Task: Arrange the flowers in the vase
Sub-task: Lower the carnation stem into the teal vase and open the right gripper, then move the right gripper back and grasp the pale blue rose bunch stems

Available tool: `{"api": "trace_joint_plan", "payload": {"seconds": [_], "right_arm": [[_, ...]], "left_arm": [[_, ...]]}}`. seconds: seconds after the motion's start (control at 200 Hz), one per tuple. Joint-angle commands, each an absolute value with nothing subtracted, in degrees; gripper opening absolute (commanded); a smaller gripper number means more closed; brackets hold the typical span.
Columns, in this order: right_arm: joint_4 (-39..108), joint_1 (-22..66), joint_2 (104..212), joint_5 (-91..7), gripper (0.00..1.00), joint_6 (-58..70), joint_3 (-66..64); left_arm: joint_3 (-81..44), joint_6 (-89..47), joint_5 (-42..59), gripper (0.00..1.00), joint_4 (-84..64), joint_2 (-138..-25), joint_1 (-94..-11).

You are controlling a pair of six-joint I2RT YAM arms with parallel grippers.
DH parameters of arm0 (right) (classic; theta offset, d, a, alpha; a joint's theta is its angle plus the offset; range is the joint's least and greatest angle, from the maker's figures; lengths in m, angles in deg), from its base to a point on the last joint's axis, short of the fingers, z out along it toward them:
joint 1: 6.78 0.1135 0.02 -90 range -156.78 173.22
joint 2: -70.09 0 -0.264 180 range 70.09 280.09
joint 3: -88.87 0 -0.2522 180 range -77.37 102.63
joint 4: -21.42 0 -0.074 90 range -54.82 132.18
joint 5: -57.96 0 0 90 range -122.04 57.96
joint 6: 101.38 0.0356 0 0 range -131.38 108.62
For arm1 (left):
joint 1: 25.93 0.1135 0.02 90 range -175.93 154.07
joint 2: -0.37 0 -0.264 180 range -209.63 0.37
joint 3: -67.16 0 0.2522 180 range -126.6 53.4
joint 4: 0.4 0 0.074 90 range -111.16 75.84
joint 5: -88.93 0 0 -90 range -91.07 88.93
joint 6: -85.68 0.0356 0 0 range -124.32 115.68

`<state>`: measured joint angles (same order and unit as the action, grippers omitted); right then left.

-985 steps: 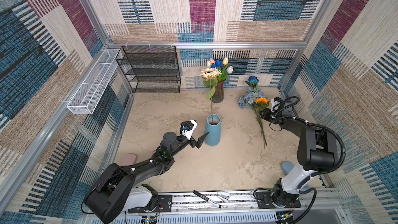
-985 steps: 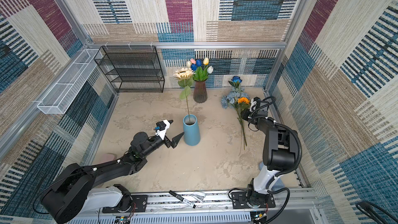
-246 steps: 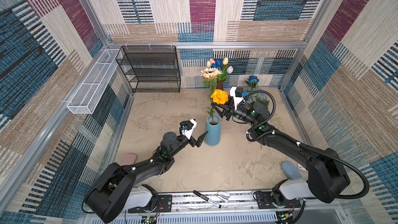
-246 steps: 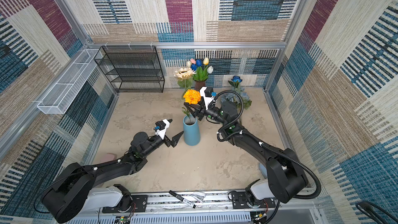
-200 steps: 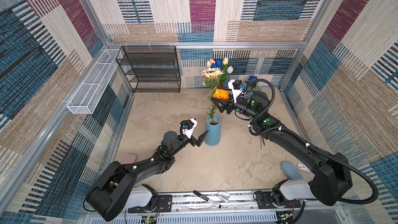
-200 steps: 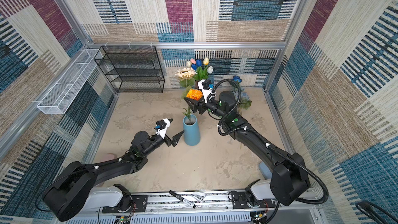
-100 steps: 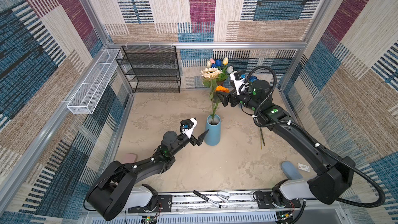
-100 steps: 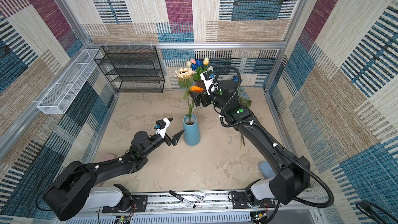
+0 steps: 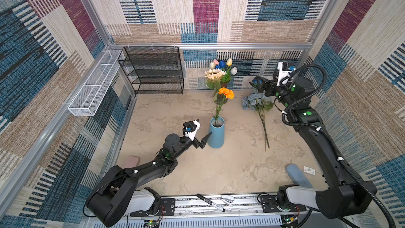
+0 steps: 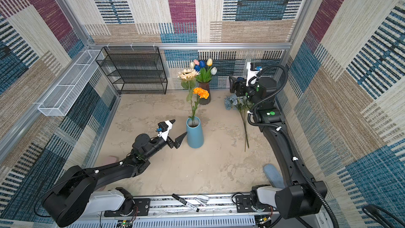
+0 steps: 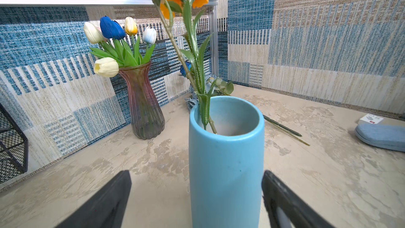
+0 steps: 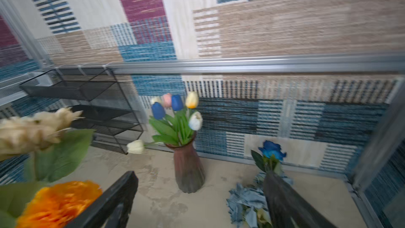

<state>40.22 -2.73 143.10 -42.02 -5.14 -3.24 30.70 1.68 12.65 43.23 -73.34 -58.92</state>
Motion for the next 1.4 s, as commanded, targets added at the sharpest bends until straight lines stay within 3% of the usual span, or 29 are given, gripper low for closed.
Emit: {"api": "trace_joint_plan", "payload": {"seconds": [0.0, 0.135, 0.356, 0.571, 0.882, 1.062, 1.393], "right_arm": [[39.44, -8.61, 145.33, -42.77, 0.82, -0.38, -5.21], [40.27, -14.72, 150.85, -46.48, 0.55, 1.53, -9.14], [47.47, -15.22, 164.55, -46.03, 0.32, -4.90, -9.73], [43.27, -15.22, 171.94, -41.46, 0.31, -4.55, -11.38], [39.99, -15.28, 180.31, -48.09, 0.32, -4.17, -7.22], [39.16, -15.22, 181.45, -49.52, 0.25, -4.82, -6.23], [40.28, -15.13, 176.88, -53.75, 0.31, -2.44, -6.39]], "left_arm": [[30.60, 2.72, 12.56, 0.96, 43.92, -73.20, -58.89], [31.03, 2.59, 12.37, 0.96, 43.88, -72.93, -58.93], [31.09, 2.59, 12.38, 0.96, 44.20, -73.45, -58.89], [30.68, 1.67, 13.27, 0.96, 46.19, -75.38, -58.89], [31.62, 1.99, 12.74, 0.96, 44.51, -73.19, -58.89], [32.35, 2.58, 11.68, 0.96, 43.43, -71.86, -58.89], [31.43, 2.40, 12.29, 0.96, 43.98, -73.08, -58.88]]}}
